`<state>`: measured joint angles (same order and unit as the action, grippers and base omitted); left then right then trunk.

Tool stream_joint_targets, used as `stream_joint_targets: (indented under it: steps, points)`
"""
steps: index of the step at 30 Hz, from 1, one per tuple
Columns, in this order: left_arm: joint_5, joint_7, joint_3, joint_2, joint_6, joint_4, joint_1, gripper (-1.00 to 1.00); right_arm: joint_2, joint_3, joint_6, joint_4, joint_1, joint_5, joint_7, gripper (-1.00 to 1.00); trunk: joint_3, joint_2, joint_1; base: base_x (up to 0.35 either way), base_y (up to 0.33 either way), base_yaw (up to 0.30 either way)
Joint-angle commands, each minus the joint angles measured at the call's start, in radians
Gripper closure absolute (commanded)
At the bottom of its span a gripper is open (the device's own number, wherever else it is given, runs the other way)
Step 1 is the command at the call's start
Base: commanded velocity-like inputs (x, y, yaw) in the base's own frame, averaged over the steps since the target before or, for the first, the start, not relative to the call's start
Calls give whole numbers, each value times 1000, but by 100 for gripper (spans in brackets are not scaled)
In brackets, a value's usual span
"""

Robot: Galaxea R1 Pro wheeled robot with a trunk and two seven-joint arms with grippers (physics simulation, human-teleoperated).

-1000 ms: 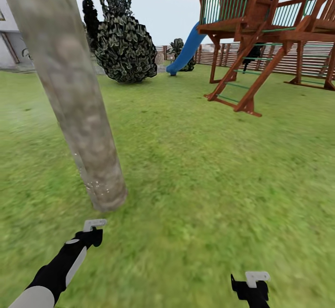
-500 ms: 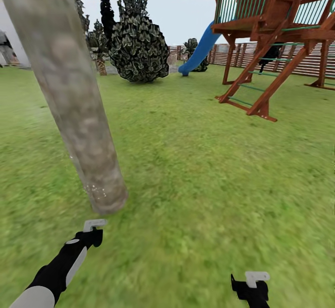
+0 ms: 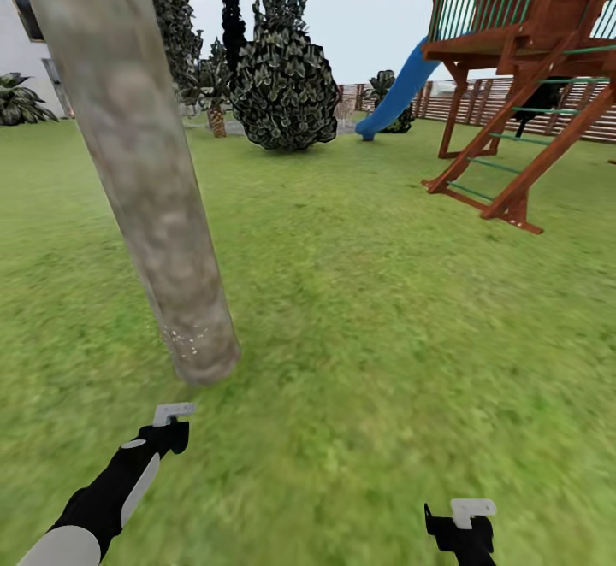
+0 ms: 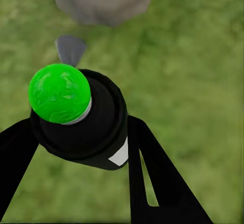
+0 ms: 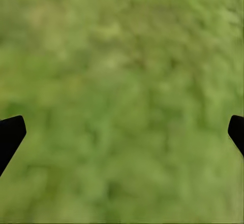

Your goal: In the garden, pick up the pesticide atomizer on the floor and spray pesticide onto both trees until each tree trunk is fully covered.

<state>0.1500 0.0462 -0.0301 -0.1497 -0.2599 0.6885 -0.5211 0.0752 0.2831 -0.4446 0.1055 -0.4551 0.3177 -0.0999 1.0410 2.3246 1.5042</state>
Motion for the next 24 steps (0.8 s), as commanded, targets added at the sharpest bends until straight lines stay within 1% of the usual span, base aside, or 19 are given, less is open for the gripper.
stream_joint_targets:
  steps: [1,5,9,12,19,24]
  points:
    - [11,5,-3,-1,-5,2,0,100,0,5,-3,-1,-1,11,-4,-100,1,0,0,123,-272,278]
    - [11,4,-3,-1,-5,2,0,100,0,5,-2,-1,-1,11,-4,-100,1,0,0,143,-269,260]
    - [11,4,-2,0,-5,2,0,100,0,5,-3,-1,-1,10,-4,-100,1,0,0,139,-266,29]
    - [11,4,-2,0,-5,2,0,100,0,5,-3,-1,-1,11,-4,-100,1,0,0,23,-270,77]
    - [11,5,-3,0,-5,2,0,100,0,5,-3,-1,-1,11,-4,-100,1,0,0,13,-272,260]
    - [10,5,-4,0,-5,2,0,100,0,5,-3,-1,-1,11,-4,-100,1,0,0,146,-263,277]
